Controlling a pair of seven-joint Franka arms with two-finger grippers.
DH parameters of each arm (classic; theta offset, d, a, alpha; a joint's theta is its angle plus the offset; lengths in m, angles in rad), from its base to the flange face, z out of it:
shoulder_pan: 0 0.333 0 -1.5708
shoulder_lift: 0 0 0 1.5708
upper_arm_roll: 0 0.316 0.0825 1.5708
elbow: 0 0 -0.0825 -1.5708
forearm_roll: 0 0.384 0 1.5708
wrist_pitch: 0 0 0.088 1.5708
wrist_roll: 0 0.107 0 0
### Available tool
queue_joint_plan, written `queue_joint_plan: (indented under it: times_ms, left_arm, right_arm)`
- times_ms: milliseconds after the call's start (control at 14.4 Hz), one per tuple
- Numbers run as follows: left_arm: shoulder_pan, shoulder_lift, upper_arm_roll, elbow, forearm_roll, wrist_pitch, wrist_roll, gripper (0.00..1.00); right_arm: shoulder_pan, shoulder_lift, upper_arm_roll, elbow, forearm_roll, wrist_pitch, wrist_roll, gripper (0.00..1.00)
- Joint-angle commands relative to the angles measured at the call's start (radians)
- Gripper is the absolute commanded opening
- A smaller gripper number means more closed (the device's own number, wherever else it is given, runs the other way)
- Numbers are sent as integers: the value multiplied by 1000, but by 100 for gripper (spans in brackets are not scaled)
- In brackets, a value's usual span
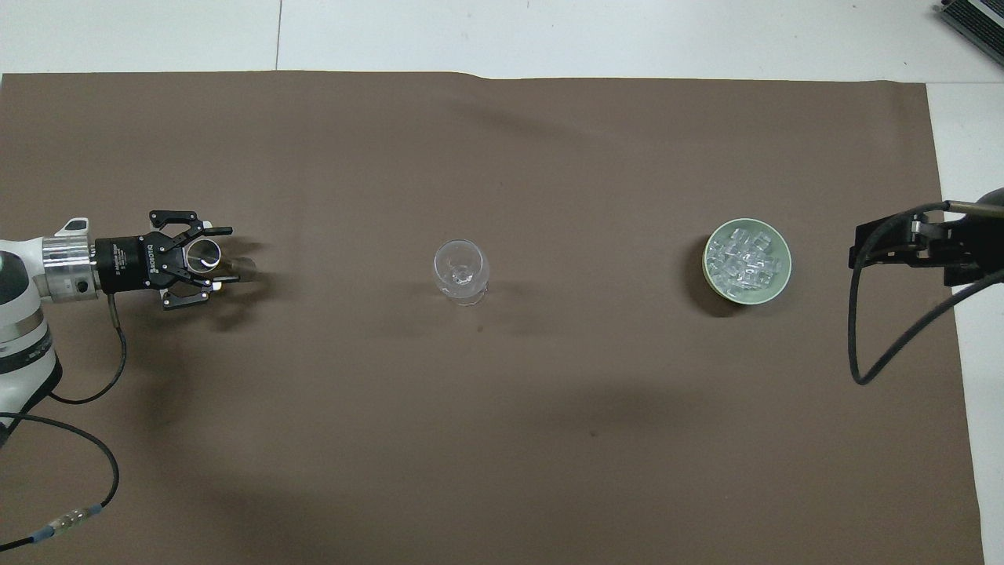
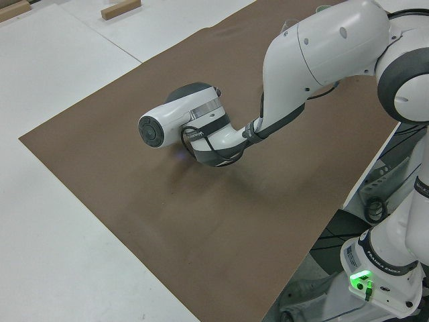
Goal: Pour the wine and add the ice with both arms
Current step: 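Close the left gripper around the metal shot cup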
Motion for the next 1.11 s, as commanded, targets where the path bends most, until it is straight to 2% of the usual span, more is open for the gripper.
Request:
queue_joint_plan:
  times_ms: [0,832,1040]
  left_arm:
    - [-14,-10,22,-20,-23,-17,13,76]
    - [-10,-8,28,-16,-12,-38,8,65]
    - [-10,-8,30,-14,-10,-38,7,58]
  right_arm:
    - [-15,-1,4,0,29,0,-29,100]
    - [-13,-1,4,0,29,0,-30,100]
    - [-13,-1,7,0,31,0,-30,100]
